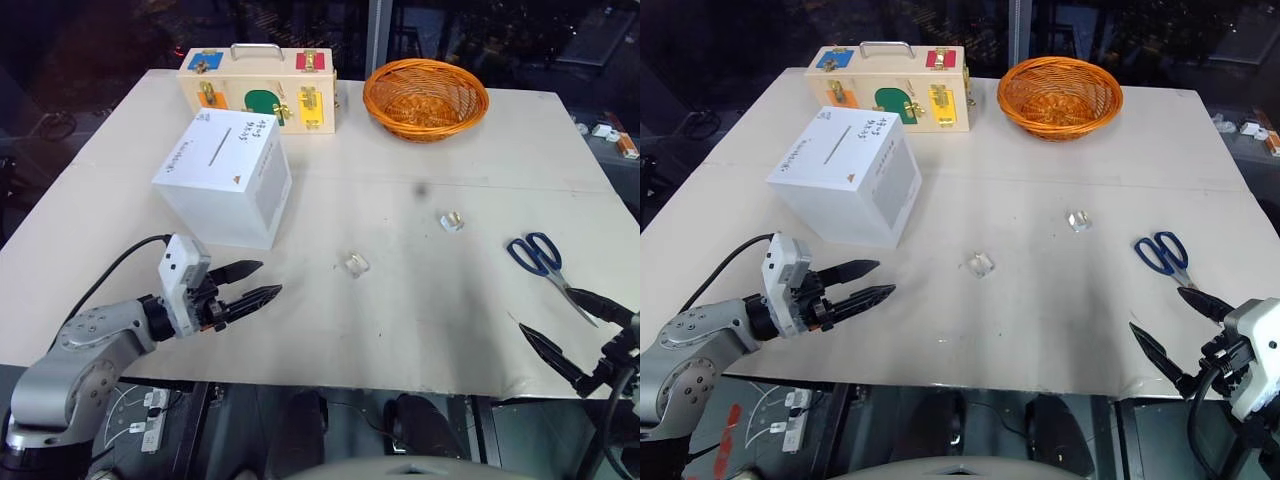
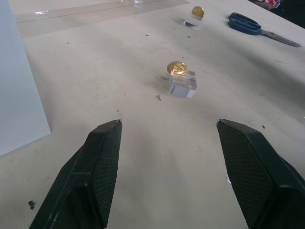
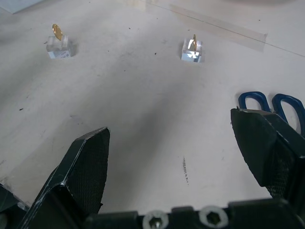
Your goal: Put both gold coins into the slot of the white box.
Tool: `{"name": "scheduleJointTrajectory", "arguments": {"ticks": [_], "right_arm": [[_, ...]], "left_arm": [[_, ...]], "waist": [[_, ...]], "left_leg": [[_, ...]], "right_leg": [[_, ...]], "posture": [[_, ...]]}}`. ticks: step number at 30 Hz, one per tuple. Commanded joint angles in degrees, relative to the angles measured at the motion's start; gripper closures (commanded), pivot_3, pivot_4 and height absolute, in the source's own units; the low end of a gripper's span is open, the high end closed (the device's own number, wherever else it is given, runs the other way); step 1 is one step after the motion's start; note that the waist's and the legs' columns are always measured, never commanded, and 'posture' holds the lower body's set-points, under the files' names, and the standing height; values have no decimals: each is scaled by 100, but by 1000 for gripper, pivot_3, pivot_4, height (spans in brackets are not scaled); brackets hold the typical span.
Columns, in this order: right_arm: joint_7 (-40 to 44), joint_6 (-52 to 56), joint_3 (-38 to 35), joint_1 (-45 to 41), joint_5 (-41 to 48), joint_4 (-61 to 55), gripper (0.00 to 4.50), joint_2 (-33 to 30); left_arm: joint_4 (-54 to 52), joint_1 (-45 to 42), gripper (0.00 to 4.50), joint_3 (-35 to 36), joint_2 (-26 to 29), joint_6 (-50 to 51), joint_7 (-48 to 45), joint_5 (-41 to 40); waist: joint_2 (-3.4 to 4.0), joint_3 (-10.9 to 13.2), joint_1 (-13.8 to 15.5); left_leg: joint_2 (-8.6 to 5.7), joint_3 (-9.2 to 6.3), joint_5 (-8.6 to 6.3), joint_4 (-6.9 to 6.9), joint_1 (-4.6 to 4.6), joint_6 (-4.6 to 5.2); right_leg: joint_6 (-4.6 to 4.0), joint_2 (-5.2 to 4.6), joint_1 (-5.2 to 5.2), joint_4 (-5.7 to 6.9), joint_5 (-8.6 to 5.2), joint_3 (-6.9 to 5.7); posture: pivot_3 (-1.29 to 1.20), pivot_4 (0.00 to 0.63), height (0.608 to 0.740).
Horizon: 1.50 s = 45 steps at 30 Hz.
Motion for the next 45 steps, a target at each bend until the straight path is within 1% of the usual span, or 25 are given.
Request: {"name": "scheduleJointTrajectory", "arguments": {"ticks": [1, 2, 4, 6, 8, 10, 13, 14, 15, 17, 19, 23, 24, 25, 26, 27, 31, 34, 36, 45], "right_arm": [[-202, 122, -87, -211, 170, -118, 70, -30], [-505, 470, 75, -479, 379, -213, 70, -84], [-913, 952, 320, -895, 554, -368, 70, -191], [-1258, 1384, 505, -1164, 435, -539, 70, -368], [-1802, 2149, 943, -1665, 397, -765, 70, -660], [-2076, 2700, 1226, -2234, 746, -711, 70, -762], [-2747, 3581, 2039, -3795, 783, -119, 70, -518], [-2939, 3849, 2236, -4275, 752, 123, 303, -380], [-3046, 4048, 2315, -4562, 752, 269, 570, -292], [-3180, 4380, 2610, -5162, 701, 561, 1289, -133], [-3259, 4596, 2856, -5552, 582, 827, 2066, -60], [-3324, 4666, 3382, -6220, 202, 1568, 2066, 62], [-3321, 4647, 3482, -6363, 114, 1743, 2507, 104], [-3299, 4641, 3611, -6512, 20, 1915, 2818, 124], [-3289, 4607, 3724, -6642, -93, 2086, 3306, 133], [-3310, 4578, 3799, -6760, -209, 2273, 3626, 161], [-3110, 4375, 4060, -7019, -517, 2769, 3626, 126], [-3119, 4297, 4128, -7302, -773, 3276, 3626, 243], [-3059, 4318, 4241, -7389, -903, 3376, 3626, 206], [-2853, 4179, 4279, -7557, -1298, 3696, 3626, 335]], "left_arm": [[-305, -511, 1267, -11, 33, 203, 235, -233], [-469, -816, 1267, -109, 5, 382, 381, -419], [-675, -1150, 1267, -234, -15, 623, 511, -632], [-826, -1241, 1267, -311, 37, 740, 445, -765], [-980, -1392, 1267, -401, 67, 797, 373, -929], [-1058, -1504, 1267, -466, 73, 848, 377, -1026], [-1086, -1684, 1267, -581, 81, 855, 336, -1081], [-1083, -1755, 1267, -608, 66, 875, 370, -1102], [-1094, -1803, 1267, -630, 50, 898, 414, -1119], [-1063, -1840, 1267, -642, 134, 856, 340, -1049], [-1041, -1824, 1267, -597, 203, 813, 262, -1030], [-1019, -1800, 1267, -481, 278, 777, 204, -1077], [-1025, -1804, 1267, -472, 284, 781, 211, -1089], [-1036, -1792, 1267, -453, 294, 774, 205, -1093], [-1046, -1776, 1267, -431, 299, 771, 204, -1102], [-1053, -1755, 1267, -405, 301, 768, 211, -1108], [-1104, -1637, 1267, -343, 287, 722, 224, -1076], [-1191, -1518, 1267, -295, 249, 686, 275, -1086], [-1240, -1419, 1267, -251, 239, 656, 300, -1087], [-1376, -1128, 1267, -114, 232, 545, 331, -1088]], "waist": [[0, 1, 3], [-6, 4, 33], [-5, 3, 42], [7, -5, 32], [8, -5, -5], [5, -1, -41], [3, 0, -61], [9, 6, -63], [9, 6, -52], [8, 7, -29], [9, 8, 0], [9, 8, -24], [9, 8, -28], [9, 8, -29], [9, 8, -30], [9, 8, -31], [9, 8, -29], [10, 9, -32], [10, 9, -33], [11, 9, -33]], "left_leg": [[0, 0, 0, 0, 0, 0], [0, 1, 0, 0, 2, 0], [1, -9, 1, 19, -5, 1], [-3, 4, 1, 21, 0, 1], [-4, 14, 1, 11, 3, 1], [-1, 12, 0, 8, 1, 1], [3, 0, 0, 4, -1, 1], [4, 2, 0, 4, 0, 1], [2, 0, 1, 6, -2, 1], [1, -2, 1, 6, -4, 1], [1, -2, 1, 5, -12, 1], [0, 6, 0, 4, -31, 1], [0, 8, 0, 4, -44, 1], [0, 6, 1, 5, -56, 1], [1, 1, 1, 6, -65, 1], [1, 0, 1, 6, -73, 1], [1, 3, 1, 9, -96, 0], [1, 3, 1, 8, -98, 0], [1, 4, 1, 9, -96, 0], [1, 4, 1, 8, -96, 0]], "right_leg": [[0, 0, 0, 0, 0, 0], [0, 0, 0, 1, 0, 1], [-6, 2, 2, 3, 0, -8], [-4, -1, 5, 2, 3, 8], [13, 0, 4, 1, 16, 18], [-2, 8, 0, 1, 24, 18], [-7, 21, -5, 1, 26, 14], [-6, 24, -6, 1, 26, 19], [-5, 25, -7, 2, 27, 21], [-6, 27, -7, 2, 27, 22], [-9, 25, -10, -2, 28, 20], [-9, 24, -29, -6, 27, 29], [-9, 24, -44, -3, 28, 30], [-9, 25, -57, -1, 28, 29], [-9, 26, -65, -1, 29, 25], [-9, 26, -73, -1, 29, 23], [-9, 26, -94, 1, 30, 25], [-9, 25, -95, 1, 30, 24], [-9, 25, -96, 3, 30, 25], [-9, 25, -97, 4, 30, 25]], "posture": [[0, 150, 726], [0, 150, 726], [0, 150, 726], [0, 150, 726], [0, 150, 726], [0, 150, 726], [0, 150, 726], [0, 150, 726], [0, 150, 726], [0, 150, 726], [0, 150, 726], [0, 150, 726], [0, 150, 726], [0, 150, 726], [0, 150, 726], [0, 150, 726], [0, 150, 726], [0, 150, 726], [0, 150, 726], [0, 150, 726]]}}
